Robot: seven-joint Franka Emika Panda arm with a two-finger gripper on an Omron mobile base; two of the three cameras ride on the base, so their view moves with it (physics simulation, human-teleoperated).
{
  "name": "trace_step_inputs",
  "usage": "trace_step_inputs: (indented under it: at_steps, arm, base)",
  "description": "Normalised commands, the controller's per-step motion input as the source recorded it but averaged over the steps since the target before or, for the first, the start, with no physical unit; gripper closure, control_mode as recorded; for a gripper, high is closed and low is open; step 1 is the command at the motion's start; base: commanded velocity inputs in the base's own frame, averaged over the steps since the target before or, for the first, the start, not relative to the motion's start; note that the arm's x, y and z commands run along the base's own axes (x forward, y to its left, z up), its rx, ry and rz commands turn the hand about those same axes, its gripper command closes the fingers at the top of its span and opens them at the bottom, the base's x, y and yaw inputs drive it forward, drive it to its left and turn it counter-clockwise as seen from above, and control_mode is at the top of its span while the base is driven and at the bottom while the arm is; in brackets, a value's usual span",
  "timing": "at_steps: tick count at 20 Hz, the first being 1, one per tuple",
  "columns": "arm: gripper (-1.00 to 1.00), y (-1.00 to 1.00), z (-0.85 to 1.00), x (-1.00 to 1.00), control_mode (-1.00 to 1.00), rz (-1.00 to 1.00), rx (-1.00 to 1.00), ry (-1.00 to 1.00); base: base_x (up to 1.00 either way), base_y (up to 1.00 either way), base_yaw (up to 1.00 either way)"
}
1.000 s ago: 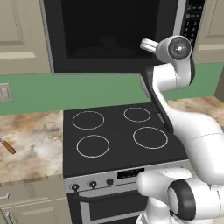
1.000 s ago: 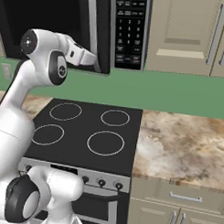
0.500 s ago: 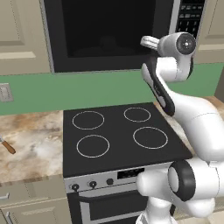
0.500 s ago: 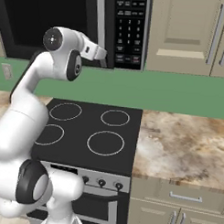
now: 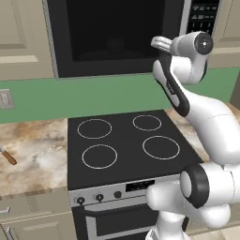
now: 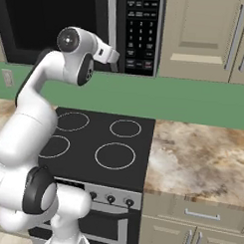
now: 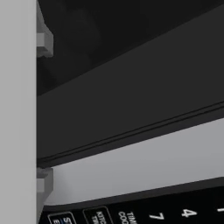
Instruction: Close the microwave door.
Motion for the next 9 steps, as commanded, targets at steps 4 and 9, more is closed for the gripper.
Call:
trace_step_inputs:
  at_steps: [4, 9]
  arm:
    - [-1.00, 0.00, 0.00, 0.22, -1.00, 0.03, 0.00, 0.00]
    - [-1.00, 0.00, 0.00, 0.03, -1.00, 0.01, 0.00, 0.00]
  base:
    - [0.00, 0.00, 0.00]
    - [0.00, 0.00, 0.00]
